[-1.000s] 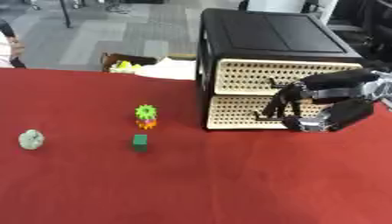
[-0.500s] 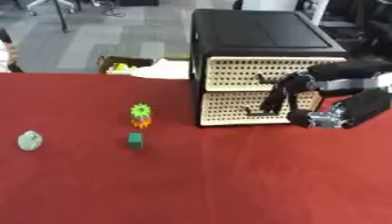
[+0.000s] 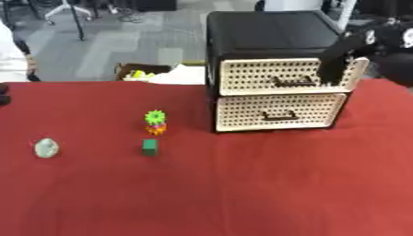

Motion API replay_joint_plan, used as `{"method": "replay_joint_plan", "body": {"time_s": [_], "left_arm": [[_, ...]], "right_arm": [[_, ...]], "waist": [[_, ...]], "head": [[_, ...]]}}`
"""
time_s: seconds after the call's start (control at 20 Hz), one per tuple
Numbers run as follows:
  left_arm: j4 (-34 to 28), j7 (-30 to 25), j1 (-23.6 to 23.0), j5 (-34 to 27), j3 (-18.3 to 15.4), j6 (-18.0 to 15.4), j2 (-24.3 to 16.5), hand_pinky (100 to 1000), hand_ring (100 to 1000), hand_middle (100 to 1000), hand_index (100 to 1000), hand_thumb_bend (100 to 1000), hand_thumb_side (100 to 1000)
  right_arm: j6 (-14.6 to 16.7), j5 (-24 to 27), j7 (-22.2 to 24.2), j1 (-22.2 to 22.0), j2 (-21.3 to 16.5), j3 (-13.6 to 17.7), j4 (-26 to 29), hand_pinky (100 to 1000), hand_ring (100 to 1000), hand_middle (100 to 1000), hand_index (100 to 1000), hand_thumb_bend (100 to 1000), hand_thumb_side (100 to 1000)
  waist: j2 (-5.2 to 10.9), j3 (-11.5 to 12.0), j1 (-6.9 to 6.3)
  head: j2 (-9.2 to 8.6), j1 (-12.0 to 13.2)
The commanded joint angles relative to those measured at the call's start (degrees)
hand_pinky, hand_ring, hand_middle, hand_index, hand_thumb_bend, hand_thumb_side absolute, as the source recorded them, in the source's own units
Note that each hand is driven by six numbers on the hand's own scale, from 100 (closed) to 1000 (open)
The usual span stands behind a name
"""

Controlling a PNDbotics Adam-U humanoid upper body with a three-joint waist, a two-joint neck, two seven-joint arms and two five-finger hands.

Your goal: Pick up objects from table and place into drawer.

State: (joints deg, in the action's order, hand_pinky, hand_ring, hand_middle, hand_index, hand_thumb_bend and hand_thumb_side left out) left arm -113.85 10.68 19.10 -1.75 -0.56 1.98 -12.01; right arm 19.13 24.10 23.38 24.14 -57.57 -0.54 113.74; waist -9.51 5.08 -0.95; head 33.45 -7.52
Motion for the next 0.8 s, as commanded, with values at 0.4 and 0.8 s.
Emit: {"method": "replay_joint_plan", "body": {"time_s": [0.4,0.8], "left_arm": [[-0.7,1.5,0.3,0.2,-0.9,-1.8,-1.2,732,702,656,806,100,1000],[-0.7,2.6,0.7,1.3,-1.3,-4.2,-1.4,731,705,674,821,100,1000]], "right_arm": [[0.4,11.5,-14.4,-2.9,7.5,3.9,0.9,695,756,779,921,100,1000],[5.7,6.2,-21.8,-6.4,12.4,4.9,0.9,705,783,828,948,100,1000]], "waist": [[1.02,-0.8,-1.18],[0.23,-1.1,-1.11]], "head": [[0.24,1.5],[-0.32,1.7]]}}
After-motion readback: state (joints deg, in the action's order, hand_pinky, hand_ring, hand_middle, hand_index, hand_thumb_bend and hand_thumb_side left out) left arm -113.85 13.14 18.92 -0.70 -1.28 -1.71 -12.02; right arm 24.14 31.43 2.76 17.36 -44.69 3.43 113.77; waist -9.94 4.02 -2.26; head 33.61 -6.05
